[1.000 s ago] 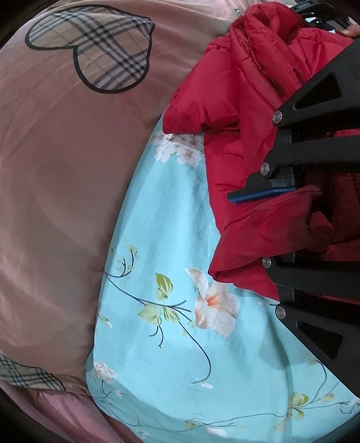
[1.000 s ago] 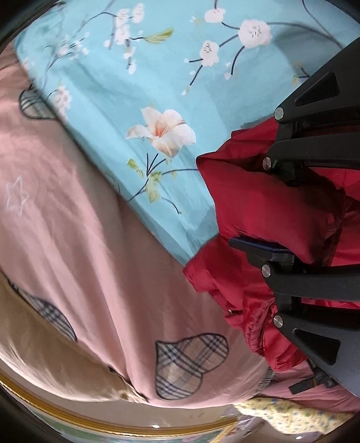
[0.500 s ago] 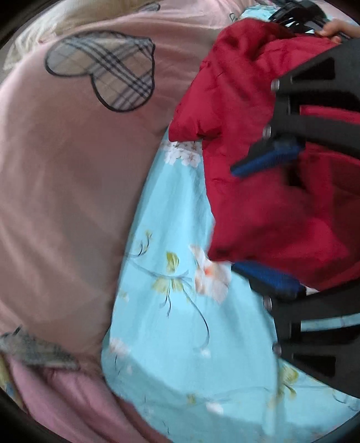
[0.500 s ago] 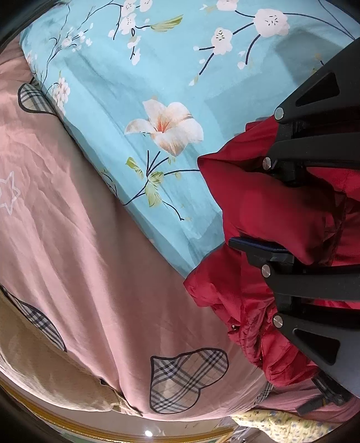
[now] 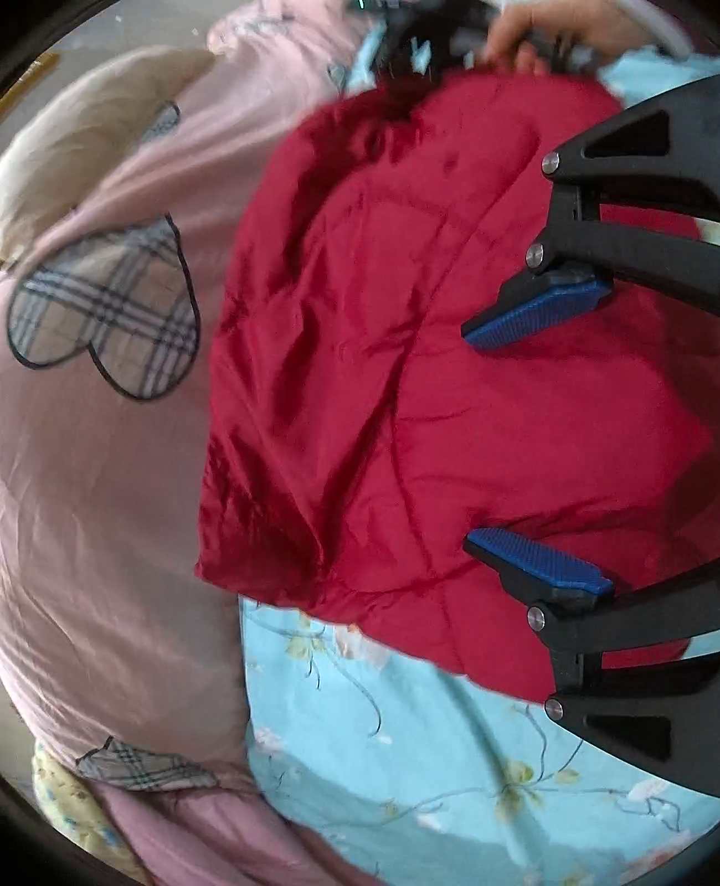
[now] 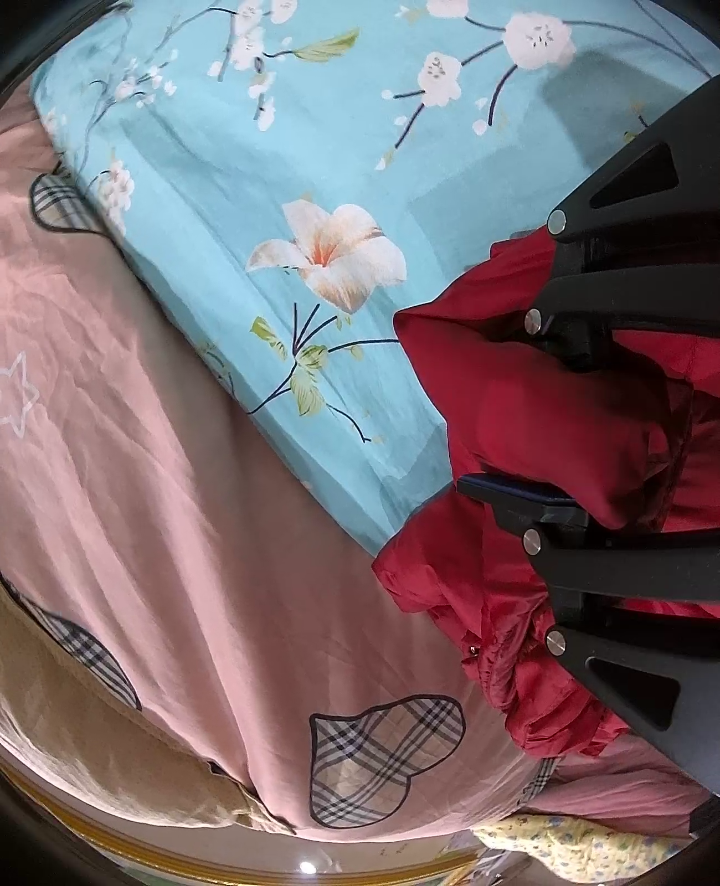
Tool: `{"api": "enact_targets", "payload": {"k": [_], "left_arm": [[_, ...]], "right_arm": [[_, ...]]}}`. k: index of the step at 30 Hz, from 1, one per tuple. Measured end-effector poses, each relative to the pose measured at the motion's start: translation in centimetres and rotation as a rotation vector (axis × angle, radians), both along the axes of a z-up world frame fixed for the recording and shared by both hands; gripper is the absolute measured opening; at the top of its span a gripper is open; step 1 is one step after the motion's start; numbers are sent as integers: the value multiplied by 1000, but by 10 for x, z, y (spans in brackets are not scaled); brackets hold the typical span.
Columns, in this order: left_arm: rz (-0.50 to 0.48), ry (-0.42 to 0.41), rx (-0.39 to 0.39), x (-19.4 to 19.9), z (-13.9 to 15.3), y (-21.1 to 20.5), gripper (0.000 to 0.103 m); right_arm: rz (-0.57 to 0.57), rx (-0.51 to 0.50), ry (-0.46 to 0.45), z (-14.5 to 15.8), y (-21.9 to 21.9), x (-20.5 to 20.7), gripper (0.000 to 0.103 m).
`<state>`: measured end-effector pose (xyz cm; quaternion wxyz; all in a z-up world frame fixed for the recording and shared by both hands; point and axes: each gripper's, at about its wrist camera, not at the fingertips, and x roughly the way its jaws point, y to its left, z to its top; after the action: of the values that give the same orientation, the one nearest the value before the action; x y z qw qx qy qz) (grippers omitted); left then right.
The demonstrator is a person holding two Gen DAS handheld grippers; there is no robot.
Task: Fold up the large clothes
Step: 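Open both tools and release the folded hem onto the coat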
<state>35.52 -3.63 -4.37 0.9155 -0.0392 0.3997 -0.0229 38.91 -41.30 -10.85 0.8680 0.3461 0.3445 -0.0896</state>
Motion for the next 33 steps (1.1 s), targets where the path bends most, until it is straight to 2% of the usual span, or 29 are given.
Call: {"api": "enact_targets", "payload": {"k": [5, 8, 9, 10, 12, 13, 15, 17, 19, 21, 27, 29, 33], "left_arm": [[63, 22, 42, 13, -14, 3, 72], [79, 22, 67, 17, -16, -4, 72], [83, 25, 74, 18, -16, -6, 72], [86, 28, 75, 19, -16, -6, 72], [88, 33, 76, 20, -16, -6, 72], [88, 33, 79, 23, -16, -7, 72], [90, 35, 86, 27, -17, -10, 72], [89, 39, 95, 29, -19, -10, 73], [87, 39, 97, 32, -20, -9, 73], [87, 32, 80, 33, -19, -6, 72], [91, 25, -49, 22, -8, 24, 67], [90, 59, -54, 28, -13, 29, 68], [84, 96, 11, 50, -27, 26, 83]], "right_arm": [[14, -64, -77, 39, 12, -21, 46], [5, -197, -132, 71, 35, -50, 63], [15, -238, -152, 79, 43, -58, 76], [39, -292, -181, 87, 55, -68, 83], [119, -368, -201, 94, 77, -79, 86], [175, -393, -184, 93, 88, -77, 88], [318, -435, -75, 78, 109, -61, 90], [388, -478, 16, 62, 120, -46, 89], [411, -513, 110, 44, 121, -29, 89], [405, -479, 179, 26, 109, -16, 89], [340, -418, 216, 12, 81, 4, 89], [325, -387, 218, 9, 75, 10, 90], [305, -364, 223, 1, 65, 12, 93]]}}
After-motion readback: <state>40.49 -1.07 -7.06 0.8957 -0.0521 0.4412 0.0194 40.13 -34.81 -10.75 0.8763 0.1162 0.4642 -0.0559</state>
